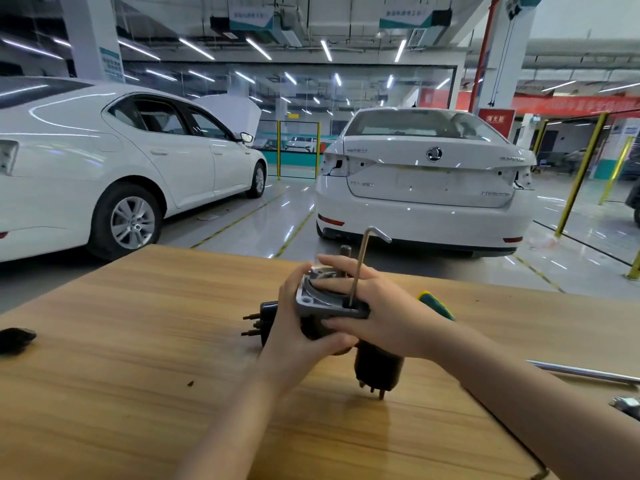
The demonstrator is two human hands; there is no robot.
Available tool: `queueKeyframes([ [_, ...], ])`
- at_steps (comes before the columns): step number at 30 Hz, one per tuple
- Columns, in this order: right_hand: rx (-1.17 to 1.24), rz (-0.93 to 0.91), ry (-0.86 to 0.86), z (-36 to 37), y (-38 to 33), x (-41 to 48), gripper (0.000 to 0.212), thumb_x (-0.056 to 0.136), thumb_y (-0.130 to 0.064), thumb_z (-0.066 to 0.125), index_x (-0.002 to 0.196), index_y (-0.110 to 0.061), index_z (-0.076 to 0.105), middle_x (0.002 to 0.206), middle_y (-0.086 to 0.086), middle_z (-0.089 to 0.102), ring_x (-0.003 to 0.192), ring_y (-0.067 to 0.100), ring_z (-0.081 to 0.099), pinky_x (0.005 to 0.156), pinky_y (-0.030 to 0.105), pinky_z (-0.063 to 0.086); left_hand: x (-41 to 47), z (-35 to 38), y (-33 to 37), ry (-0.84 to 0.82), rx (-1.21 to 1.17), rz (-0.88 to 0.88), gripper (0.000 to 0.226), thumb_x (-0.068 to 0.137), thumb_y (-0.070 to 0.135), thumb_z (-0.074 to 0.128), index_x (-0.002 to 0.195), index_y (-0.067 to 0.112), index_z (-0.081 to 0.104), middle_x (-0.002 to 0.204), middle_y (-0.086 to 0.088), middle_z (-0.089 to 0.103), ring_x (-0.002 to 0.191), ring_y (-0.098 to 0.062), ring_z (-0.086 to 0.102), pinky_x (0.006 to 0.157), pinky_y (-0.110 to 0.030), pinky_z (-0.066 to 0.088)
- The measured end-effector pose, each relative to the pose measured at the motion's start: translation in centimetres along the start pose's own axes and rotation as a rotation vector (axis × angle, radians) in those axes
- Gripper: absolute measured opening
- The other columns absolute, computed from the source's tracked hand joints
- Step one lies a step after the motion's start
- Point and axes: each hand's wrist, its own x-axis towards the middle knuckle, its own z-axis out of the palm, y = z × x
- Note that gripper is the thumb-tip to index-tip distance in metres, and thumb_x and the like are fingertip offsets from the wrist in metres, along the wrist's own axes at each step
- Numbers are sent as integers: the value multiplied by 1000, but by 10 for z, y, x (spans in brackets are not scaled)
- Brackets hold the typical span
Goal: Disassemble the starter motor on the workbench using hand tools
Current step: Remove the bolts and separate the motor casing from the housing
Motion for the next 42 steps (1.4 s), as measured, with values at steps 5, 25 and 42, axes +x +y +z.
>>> queueKeyframes([
  [5, 75, 7, 15, -4, 10, -14, 48, 83, -24, 67, 127, -35, 52, 132, -35, 27, 120, -8, 38, 101, 13, 31, -4, 9, -4, 37, 125, -12, 98, 54, 42, 81, 135, 48, 26, 137, 7, 42, 125, -3, 44, 102, -25, 43],
  [25, 96, -84, 94, -4, 13, -36, 51, 78, -26, 68, 124, -38, 51, 136, -30, 32, 124, -13, 35, 100, 4, 26, -12, 29, -12, -62, -184, -75, 117, 65, 8, 79, 122, 67, -4, 135, 13, 43, 114, 7, 53, 80, -7, 46],
  [42, 171, -20, 741, -8, -12, -71, 14, 80, -39, 51, 93, -43, 50, 83, -21, 59, 84, -1, 55, 73, 14, 46, -25, 63, 2, 73, -160, -26, 94, 50, 23, 83, 123, 52, 30, 110, 23, 60, 112, -11, 59, 98, -48, 47],
])
